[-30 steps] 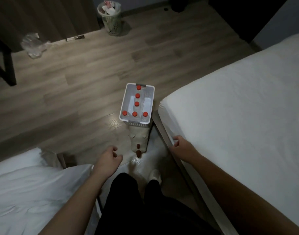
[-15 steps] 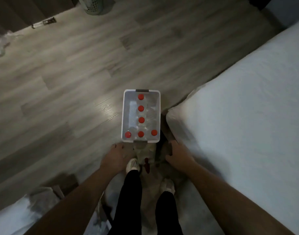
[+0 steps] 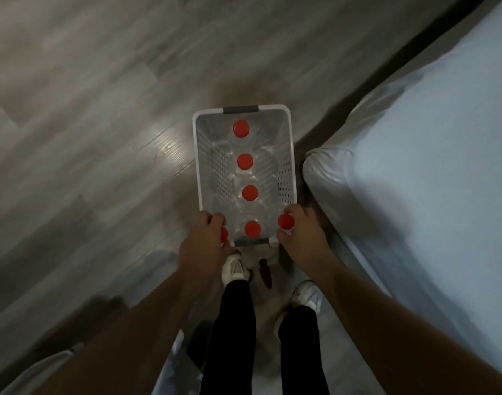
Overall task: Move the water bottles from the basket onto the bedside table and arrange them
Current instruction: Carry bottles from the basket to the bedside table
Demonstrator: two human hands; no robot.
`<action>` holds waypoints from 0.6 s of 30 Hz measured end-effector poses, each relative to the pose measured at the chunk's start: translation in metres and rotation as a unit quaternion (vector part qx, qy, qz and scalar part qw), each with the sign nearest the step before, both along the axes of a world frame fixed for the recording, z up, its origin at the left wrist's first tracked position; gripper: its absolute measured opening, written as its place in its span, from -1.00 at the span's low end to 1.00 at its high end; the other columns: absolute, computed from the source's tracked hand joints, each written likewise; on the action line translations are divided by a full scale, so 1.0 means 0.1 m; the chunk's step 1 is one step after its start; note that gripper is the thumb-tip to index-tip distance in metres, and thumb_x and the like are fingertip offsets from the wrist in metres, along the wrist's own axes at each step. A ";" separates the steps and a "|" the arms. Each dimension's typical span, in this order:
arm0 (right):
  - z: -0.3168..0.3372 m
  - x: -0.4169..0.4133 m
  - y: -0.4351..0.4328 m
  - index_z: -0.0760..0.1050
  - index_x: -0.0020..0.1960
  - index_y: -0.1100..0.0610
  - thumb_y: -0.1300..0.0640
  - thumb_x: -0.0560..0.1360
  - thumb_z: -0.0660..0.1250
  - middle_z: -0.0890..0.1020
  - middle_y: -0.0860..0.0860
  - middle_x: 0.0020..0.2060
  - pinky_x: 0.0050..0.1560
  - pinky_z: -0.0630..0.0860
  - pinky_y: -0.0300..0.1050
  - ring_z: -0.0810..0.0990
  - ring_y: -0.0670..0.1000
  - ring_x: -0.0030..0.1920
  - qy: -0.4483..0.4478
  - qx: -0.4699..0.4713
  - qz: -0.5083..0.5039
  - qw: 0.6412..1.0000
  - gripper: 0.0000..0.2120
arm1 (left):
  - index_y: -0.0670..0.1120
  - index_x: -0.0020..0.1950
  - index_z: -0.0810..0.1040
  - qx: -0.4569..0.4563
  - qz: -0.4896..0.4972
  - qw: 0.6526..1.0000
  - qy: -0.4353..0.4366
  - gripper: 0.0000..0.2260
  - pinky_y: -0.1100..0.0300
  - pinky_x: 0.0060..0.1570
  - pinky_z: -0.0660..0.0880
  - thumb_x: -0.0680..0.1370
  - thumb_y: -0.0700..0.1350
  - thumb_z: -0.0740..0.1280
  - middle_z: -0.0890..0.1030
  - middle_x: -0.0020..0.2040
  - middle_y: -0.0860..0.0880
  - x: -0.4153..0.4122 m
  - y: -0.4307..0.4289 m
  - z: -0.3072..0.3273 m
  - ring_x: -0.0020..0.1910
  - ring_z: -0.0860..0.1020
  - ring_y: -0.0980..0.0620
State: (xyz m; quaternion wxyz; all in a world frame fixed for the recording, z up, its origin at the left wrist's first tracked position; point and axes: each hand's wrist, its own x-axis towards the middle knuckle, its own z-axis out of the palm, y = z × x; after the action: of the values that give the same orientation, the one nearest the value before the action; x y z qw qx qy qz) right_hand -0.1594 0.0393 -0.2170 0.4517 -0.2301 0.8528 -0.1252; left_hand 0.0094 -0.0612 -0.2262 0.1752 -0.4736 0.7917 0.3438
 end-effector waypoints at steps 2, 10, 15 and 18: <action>-0.09 0.00 -0.03 0.38 0.18 0.06 0.12 0.49 0.35 0.39 0.06 0.18 0.16 0.53 -0.05 0.49 0.01 0.01 0.018 -0.001 0.008 1.000 -0.71 | -0.07 0.10 0.42 -0.007 -0.009 1.000 0.014 -0.73 0.22 -0.18 0.39 0.46 -0.09 0.40 0.38 0.10 -0.03 0.01 -0.01 -0.07 -0.13 0.44 0.08; -0.22 0.00 -0.08 0.27 0.08 0.04 -0.05 0.50 0.29 0.60 0.03 -0.08 -0.12 0.58 0.00 0.62 0.11 -0.10 0.125 0.039 0.104 0.986 -0.72 | -0.02 0.02 0.33 -0.043 0.079 0.996 -0.024 -0.75 0.13 -0.29 0.45 0.49 0.01 0.35 0.45 -0.02 -0.02 -0.05 -0.01 -0.17 -0.21 0.49 0.01; -0.23 -0.07 -0.05 0.31 0.13 0.08 -0.10 0.51 0.26 0.62 0.01 -0.14 -0.19 0.54 -0.11 0.59 0.03 -0.23 0.170 -0.021 0.172 0.970 -0.68 | 0.03 -0.02 0.33 -0.057 0.074 0.995 -0.029 -0.79 0.13 -0.25 0.51 0.48 0.04 0.32 0.54 -0.14 0.05 -0.04 -0.05 -0.13 -0.21 0.55 0.03; -0.18 -0.14 0.01 0.35 0.13 0.09 -0.13 0.50 0.27 0.65 0.02 -0.12 -0.18 0.60 -0.06 0.63 0.02 -0.23 0.184 -0.045 0.214 0.958 -0.65 | 0.03 -0.05 0.35 -0.048 0.086 0.995 -0.029 -0.82 0.19 -0.31 0.35 0.49 0.05 0.32 0.53 -0.18 0.06 -0.04 -0.12 -0.08 -0.24 0.51 0.05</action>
State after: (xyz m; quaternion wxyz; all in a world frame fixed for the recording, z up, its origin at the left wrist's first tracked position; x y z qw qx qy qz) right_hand -0.1732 0.0405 -0.2347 0.2927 -0.4465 0.8453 -0.0189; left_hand 0.0055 -0.0731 -0.2340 0.1448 -0.5579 0.7581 0.3050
